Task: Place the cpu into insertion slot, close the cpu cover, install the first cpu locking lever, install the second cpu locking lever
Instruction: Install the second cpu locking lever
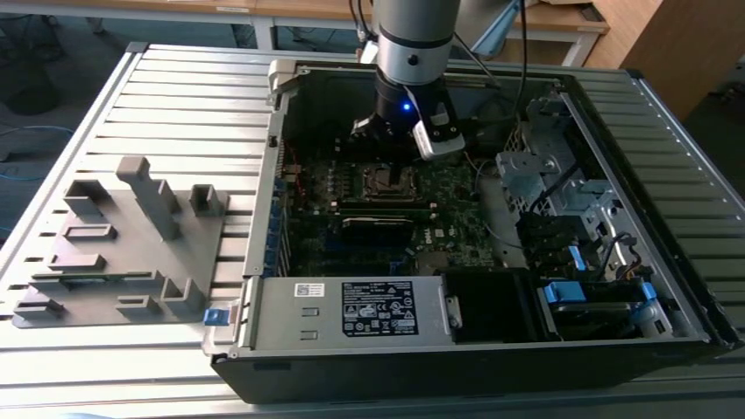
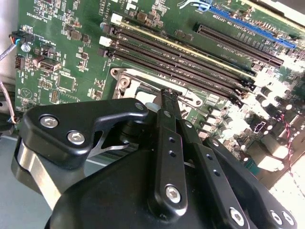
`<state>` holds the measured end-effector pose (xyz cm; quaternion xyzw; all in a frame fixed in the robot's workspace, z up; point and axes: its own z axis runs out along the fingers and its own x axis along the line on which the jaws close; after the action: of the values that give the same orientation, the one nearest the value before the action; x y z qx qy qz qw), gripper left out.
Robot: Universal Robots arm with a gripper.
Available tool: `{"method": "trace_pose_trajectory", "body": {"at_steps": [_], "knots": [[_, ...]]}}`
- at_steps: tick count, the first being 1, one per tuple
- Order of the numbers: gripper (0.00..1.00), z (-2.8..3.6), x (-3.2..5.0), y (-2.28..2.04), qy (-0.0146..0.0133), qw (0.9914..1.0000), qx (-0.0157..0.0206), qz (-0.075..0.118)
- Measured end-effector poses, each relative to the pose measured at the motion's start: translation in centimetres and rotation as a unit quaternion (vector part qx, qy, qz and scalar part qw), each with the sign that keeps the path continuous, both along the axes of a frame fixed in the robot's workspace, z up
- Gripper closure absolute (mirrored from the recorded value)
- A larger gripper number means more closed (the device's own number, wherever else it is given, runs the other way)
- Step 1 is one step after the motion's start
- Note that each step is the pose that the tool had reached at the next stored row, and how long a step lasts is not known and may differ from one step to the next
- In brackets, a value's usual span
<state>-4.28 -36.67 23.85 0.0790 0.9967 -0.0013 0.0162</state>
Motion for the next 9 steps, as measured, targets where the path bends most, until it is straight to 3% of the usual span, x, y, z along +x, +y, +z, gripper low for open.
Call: {"method": "trace_pose_trajectory", "body": {"at_steps": [9], "knots": [[0.89, 0.00, -0.37, -0.07, -0.0006, 1.00000, 0.0000, 0.000]]}}
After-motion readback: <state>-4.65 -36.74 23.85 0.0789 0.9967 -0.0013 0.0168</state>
